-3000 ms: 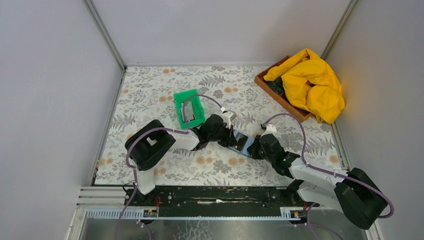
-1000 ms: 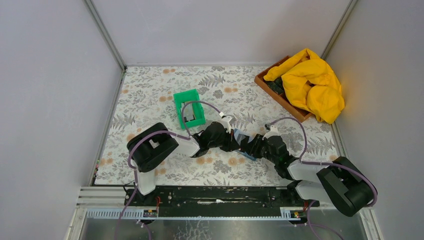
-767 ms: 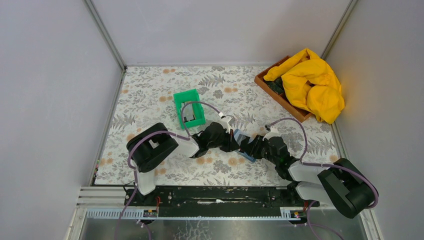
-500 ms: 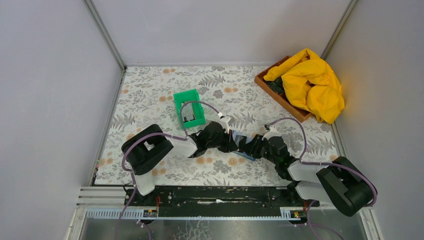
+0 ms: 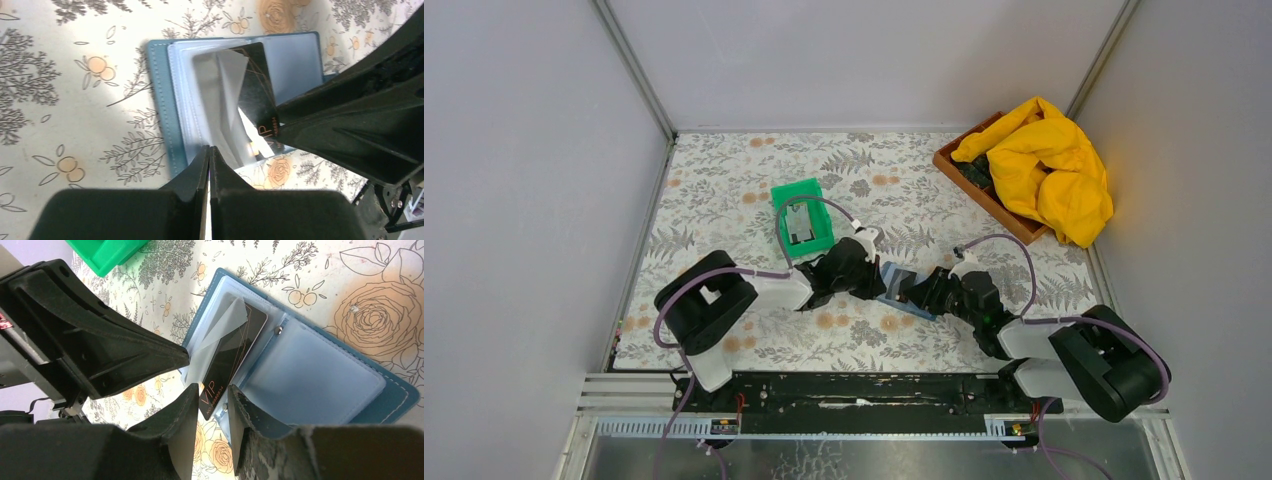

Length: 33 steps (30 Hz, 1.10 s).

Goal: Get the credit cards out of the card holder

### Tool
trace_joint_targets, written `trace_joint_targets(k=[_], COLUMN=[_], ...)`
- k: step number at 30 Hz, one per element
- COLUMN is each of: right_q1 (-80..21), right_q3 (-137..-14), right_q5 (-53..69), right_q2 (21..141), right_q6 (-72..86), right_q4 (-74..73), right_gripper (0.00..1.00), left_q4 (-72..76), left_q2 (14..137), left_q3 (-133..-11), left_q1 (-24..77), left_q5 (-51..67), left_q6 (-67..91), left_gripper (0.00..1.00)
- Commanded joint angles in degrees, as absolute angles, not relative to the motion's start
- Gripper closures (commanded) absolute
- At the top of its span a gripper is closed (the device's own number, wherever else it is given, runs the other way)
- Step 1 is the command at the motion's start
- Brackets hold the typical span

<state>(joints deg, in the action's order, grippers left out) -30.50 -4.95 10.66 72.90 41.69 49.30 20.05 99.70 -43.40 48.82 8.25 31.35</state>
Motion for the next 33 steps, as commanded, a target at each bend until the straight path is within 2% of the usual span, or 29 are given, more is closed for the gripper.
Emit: trace_joint_targets(k=[1,28,33], right_q1=[-29.7,-26.2,-26.1], right_q3=[-5.7,-5.8,-5.6], right_q5=[12.4,20.9,20.7], right_q2=[73.7,90.7,91.4], right_q6=[42.4,49.7,49.6], right_q4=[54.5,76.4,76.8], right_gripper=[0.65,0.64,0.87], left_q4=[18.8,26.2,25.7], left_q2=[99.2,103.1,102.7], left_q3=[-43.9,-40.6,-40.8], left_q1=[48.3,48.8,48.8], left_q5=[5.9,10.0,9.6], left_q6=[29.4,33.2,33.0], left_gripper=[0.96,0.96,0.96])
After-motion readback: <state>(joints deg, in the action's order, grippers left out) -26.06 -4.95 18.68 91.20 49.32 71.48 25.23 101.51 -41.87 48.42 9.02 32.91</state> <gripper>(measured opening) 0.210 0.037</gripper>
